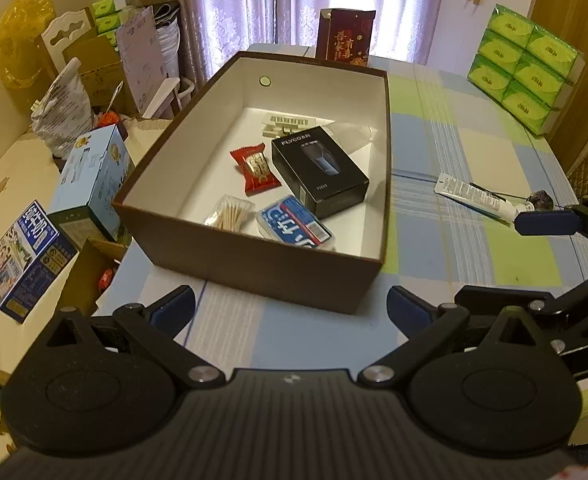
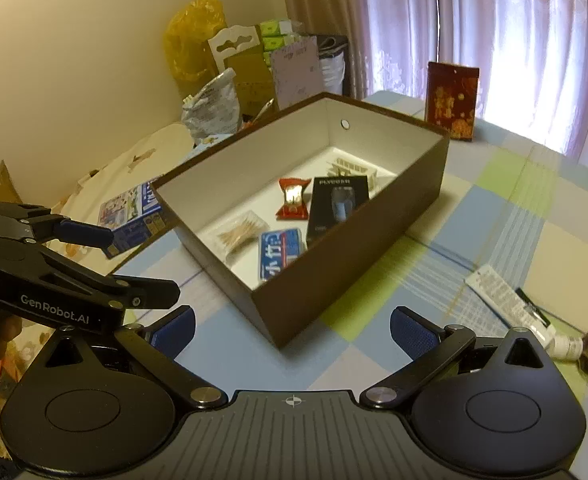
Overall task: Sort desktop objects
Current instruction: 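Withdraw both tools from the box back toward the tubes, then move both tools toward the white tube and brown fuzzy item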
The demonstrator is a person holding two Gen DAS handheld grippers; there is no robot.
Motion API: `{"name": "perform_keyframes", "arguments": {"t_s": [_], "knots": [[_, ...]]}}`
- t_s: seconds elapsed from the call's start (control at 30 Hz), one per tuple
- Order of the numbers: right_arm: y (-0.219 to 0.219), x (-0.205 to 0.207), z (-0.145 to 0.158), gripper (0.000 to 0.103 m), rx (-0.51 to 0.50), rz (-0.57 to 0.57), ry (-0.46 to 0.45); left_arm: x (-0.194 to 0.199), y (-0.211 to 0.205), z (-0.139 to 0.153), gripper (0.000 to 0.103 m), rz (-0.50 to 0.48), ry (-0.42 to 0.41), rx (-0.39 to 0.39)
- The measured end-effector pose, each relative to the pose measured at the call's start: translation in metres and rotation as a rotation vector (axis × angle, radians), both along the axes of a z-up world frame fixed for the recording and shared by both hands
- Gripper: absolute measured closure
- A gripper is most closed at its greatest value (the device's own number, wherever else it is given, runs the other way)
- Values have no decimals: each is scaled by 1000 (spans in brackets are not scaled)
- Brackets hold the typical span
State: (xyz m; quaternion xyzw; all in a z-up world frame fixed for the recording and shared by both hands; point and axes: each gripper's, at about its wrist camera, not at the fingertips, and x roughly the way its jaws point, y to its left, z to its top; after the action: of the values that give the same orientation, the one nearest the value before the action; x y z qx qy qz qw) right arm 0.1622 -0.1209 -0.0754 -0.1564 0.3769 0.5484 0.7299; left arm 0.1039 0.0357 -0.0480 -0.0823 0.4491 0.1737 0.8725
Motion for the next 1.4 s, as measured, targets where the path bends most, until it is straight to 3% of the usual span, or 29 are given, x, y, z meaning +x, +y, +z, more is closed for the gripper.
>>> {"name": "perform_keyframes", "arguments": {"t_s": [0.43,0.8,1.4], "knots": [[-36,17,-9,2,-10,14,73,5,-42,-11,3,36,42,-11],[-74,38,-22,2,-48,-24,108,26,-78,-26,3,6,85,-25],[-157,90,-26,2,-76,-319,80,86,-137,-51,3,-195,67,-102]]}}
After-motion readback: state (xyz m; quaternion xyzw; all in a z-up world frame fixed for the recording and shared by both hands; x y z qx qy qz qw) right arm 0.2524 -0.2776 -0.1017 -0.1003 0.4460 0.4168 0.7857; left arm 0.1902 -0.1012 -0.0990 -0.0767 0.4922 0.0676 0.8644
